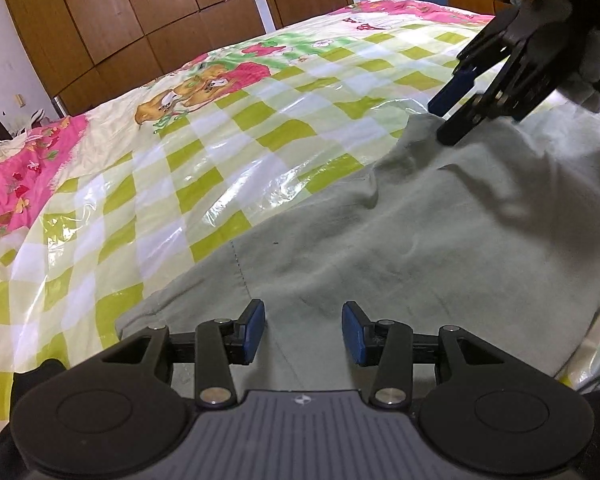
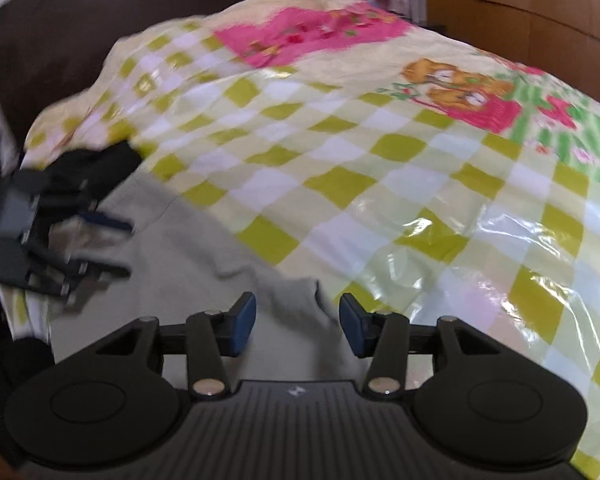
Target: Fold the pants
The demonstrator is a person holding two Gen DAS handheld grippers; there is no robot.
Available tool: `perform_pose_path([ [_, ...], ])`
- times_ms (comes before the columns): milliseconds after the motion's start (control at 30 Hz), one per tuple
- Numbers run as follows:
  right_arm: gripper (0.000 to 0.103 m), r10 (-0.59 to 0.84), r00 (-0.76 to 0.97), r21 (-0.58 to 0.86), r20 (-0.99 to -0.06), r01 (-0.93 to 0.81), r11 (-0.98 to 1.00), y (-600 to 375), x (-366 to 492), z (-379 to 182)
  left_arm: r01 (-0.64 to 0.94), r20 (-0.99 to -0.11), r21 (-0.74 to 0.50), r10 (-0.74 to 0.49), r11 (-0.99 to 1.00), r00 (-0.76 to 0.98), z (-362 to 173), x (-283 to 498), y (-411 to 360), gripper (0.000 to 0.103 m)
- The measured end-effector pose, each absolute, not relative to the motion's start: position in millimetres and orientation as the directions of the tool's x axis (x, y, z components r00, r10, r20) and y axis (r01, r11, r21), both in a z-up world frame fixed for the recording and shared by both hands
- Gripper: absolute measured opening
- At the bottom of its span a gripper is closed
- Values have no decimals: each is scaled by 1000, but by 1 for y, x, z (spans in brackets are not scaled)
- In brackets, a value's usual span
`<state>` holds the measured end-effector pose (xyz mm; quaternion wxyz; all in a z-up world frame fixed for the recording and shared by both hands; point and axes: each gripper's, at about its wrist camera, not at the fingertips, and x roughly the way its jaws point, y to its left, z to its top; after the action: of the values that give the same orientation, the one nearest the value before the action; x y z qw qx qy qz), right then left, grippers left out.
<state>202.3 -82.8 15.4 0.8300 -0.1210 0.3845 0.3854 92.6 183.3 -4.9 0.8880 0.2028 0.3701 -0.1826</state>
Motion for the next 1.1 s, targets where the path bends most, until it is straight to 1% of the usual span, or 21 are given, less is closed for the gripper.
perform_pose_path([
  [67,47,509,430,31,-746,-741,671,-75,202,7,475,-728,228,-176,850,663,-3,93,183,55],
  [100,47,500,437,22,-747,-737,676,-72,205,2,475,-725,232,-174,849,666,-2,92,183,56],
  [167,47,514,421,70,-747,-719,691,-69,217,-5,467,-722,248,-160,849,674,-1,92,185,56],
  [200,32,523,406,102,-750,-710,697,-68,223,-8,464,-720,255,-153,848,676,-1,93,186,56],
  [233,14,522,396,119,-756,-701,704,-68,227,-11,460,-719,261,-147,849,679,-2,93,188,56],
  [267,4,518,382,148,-766,-679,719,-68,232,-12,454,-721,262,-141,851,679,-3,94,190,56],
  [367,3,559,377,247,-738,-620,744,-78,243,-7,435,-734,267,-110,860,670,-15,100,195,57],
  [433,4,572,388,314,-723,-553,772,-87,255,-10,429,-737,275,-97,860,669,-22,101,198,57],
  [500,8,550,377,340,-745,-496,799,-88,265,-24,417,-737,279,-85,865,670,-20,99,201,57],
  [533,8,537,373,325,-757,-498,804,-85,265,-27,414,-735,296,-72,861,675,-18,96,202,57],
  [567,11,523,388,298,-759,-507,809,-83,262,-26,414,-733,314,-59,854,677,-17,93,203,58],
  [600,16,513,408,265,-755,-526,808,-80,255,-21,412,-734,324,-48,852,678,-15,91,204,58],
  [667,17,489,460,207,-742,-536,818,-83,240,-8,398,-734,337,-26,853,679,-13,86,206,58],
  [733,17,463,514,157,-722,-531,833,-94,219,5,397,-729,338,-30,853,684,-8,81,204,58],
  [800,19,437,541,137,-718,-506,852,-111,197,14,420,-722,320,-68,849,689,-2,76,195,58],
  [900,19,398,545,165,-738,-427,889,-148,166,18,476,-704,309,-138,823,696,7,72,167,58],
  [1000,19,331,520,187,-787,-310,932,-190,132,7,547,-695,271,-232,792,681,13,72,132,58],
  [1100,19,248,511,163,-823,-207,965,-227,104,-2,629,-702,228,-323,743,635,14,73,88,58],
])
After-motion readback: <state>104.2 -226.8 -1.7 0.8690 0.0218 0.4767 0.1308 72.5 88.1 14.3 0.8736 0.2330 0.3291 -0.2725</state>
